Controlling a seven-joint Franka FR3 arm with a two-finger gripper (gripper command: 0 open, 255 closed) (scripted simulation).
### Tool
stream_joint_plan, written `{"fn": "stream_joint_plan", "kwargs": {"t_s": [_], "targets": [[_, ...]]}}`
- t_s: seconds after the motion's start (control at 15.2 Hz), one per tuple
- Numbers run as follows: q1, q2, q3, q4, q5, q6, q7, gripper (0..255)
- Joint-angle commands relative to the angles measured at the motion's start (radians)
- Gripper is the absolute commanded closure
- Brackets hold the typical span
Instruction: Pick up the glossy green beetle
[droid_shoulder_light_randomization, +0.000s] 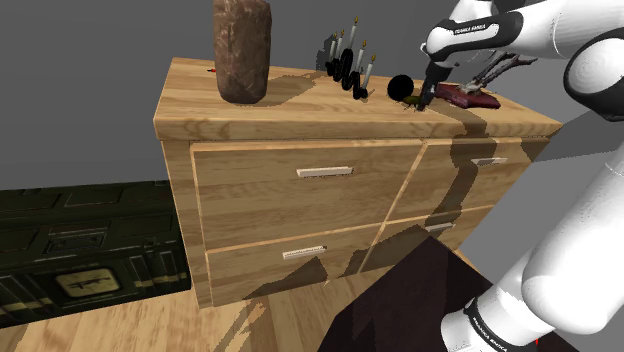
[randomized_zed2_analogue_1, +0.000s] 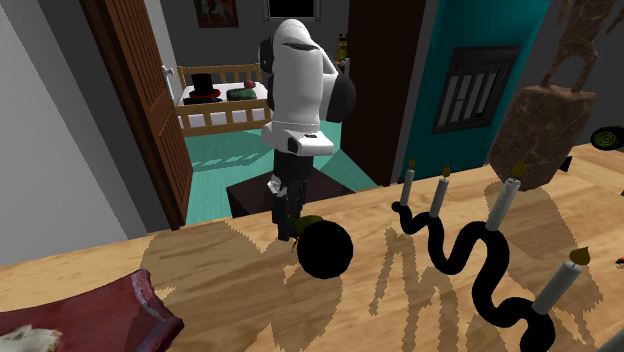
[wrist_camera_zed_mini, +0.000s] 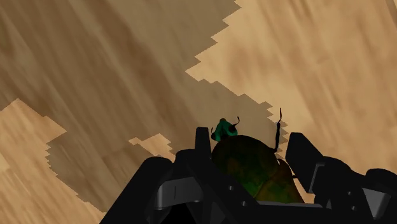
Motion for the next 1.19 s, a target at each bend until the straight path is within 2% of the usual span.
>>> {"fn": "stream_joint_plan", "kwargs": {"t_s": [0.0, 1.12], "targets": [[0.000, 0.000, 0.000, -0.001, 0.000, 0.000, 0.000, 255], [-0.007, 0.007, -0.003, 0.211, 0.011, -0.205, -0.020, 255]]}}
